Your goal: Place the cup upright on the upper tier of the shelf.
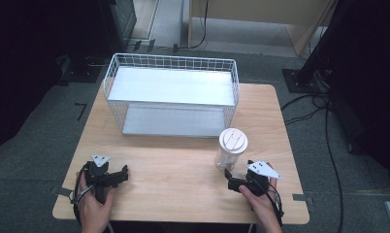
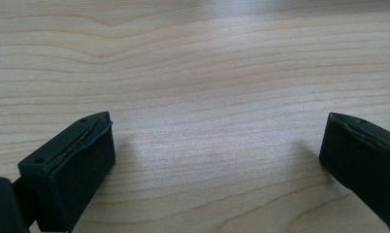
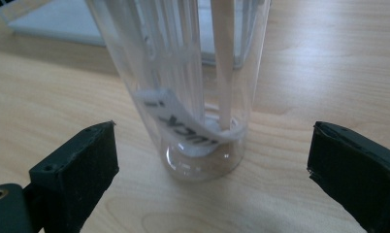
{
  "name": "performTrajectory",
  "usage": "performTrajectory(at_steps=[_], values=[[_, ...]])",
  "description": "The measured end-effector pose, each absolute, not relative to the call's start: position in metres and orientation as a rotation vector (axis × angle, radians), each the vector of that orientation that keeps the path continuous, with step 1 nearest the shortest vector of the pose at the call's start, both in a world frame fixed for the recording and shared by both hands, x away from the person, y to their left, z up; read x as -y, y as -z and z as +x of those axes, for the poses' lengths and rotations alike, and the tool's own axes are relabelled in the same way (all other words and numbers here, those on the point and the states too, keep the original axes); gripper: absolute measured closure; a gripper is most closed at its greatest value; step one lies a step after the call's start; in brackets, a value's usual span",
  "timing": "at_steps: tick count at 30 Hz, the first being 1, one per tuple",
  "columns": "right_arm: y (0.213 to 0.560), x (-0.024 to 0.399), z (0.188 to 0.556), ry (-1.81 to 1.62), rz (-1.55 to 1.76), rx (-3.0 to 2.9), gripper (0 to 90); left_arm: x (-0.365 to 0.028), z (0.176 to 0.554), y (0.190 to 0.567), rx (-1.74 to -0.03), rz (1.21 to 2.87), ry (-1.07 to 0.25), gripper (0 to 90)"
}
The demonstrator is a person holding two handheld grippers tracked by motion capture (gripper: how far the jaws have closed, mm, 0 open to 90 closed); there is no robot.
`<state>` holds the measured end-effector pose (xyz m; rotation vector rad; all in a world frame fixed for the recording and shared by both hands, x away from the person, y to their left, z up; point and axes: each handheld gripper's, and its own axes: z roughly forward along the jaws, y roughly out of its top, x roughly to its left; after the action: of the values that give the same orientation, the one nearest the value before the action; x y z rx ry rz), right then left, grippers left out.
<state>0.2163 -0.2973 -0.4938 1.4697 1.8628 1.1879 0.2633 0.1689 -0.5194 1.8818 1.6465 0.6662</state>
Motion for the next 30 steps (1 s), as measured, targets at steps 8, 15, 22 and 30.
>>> performTrajectory(at_steps=[8,15,22,30], values=[[0.486,0.283,0.226,-1.238,1.472,-1.739,3.7,-0.169,0.263,0.519,-1.646,1.882,-0.666,0.0],[0.483,0.269,0.234,-1.288,1.436,-1.65,4.0,-0.169,0.263,0.519,-1.646,1.882,-0.666,0.0],[0.483,0.258,0.241,-1.293,1.424,-1.525,4.8,-0.169,0.263,0.519,-1.646,1.882,-0.666,0.0],[0.484,0.25,0.249,-1.279,1.44,-1.451,9.5,-0.169,0.263,0.519,-1.646,1.882,-0.666,0.0]])
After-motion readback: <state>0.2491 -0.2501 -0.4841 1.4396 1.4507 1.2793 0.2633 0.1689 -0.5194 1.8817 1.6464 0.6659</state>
